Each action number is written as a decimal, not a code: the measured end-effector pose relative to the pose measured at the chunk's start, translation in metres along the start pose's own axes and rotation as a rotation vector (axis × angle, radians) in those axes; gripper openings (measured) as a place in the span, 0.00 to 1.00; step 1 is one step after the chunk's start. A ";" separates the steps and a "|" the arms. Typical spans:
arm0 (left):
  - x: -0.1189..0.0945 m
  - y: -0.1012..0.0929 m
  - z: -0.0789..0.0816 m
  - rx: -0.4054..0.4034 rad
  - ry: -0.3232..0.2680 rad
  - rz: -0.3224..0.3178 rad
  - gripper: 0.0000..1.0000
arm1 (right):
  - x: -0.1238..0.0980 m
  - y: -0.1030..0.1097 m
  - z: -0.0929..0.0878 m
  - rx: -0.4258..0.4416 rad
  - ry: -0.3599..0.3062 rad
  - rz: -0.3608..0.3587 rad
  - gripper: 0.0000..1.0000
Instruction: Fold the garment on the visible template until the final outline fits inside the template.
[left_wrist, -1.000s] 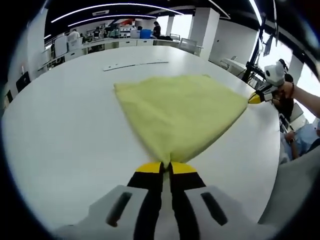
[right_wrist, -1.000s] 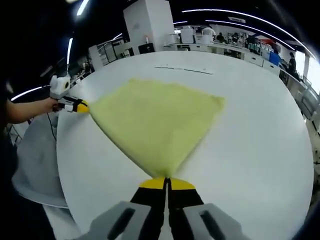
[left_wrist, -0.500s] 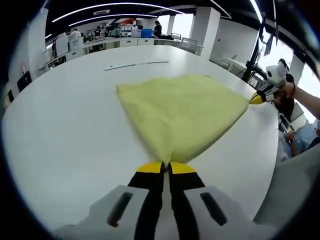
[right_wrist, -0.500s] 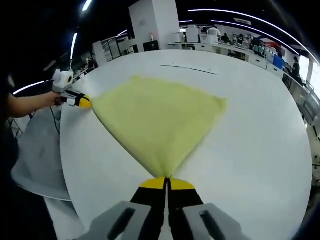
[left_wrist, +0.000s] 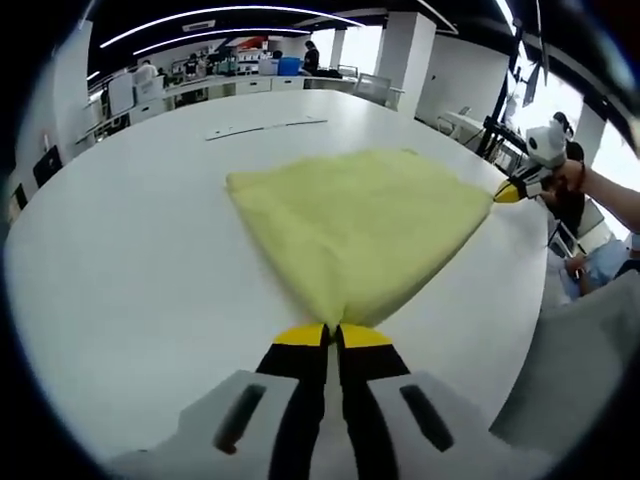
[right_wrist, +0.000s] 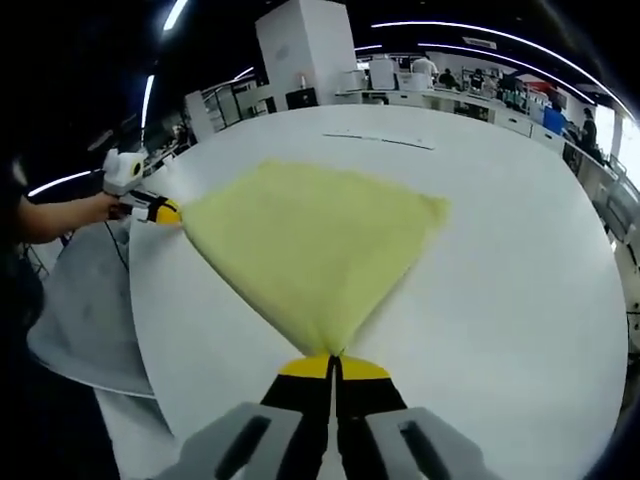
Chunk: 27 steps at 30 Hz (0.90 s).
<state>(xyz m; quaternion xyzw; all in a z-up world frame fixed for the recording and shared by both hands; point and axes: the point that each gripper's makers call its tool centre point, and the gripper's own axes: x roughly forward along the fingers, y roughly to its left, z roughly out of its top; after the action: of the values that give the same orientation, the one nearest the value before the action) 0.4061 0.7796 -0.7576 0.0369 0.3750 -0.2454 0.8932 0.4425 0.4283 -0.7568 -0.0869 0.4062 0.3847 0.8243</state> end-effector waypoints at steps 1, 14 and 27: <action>0.000 0.000 -0.001 0.009 0.005 0.002 0.00 | 0.000 0.000 0.000 0.002 -0.001 0.000 0.00; -0.006 0.013 0.003 -0.058 -0.024 0.051 0.28 | -0.005 -0.003 0.009 0.063 -0.039 -0.057 0.15; -0.042 0.007 0.042 -0.099 -0.166 0.079 0.81 | -0.032 0.023 0.041 0.084 -0.095 -0.076 0.80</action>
<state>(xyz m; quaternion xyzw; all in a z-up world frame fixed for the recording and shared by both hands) 0.4122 0.7928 -0.6994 -0.0129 0.3095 -0.1936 0.9309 0.4390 0.4443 -0.7029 -0.0491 0.3787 0.3396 0.8596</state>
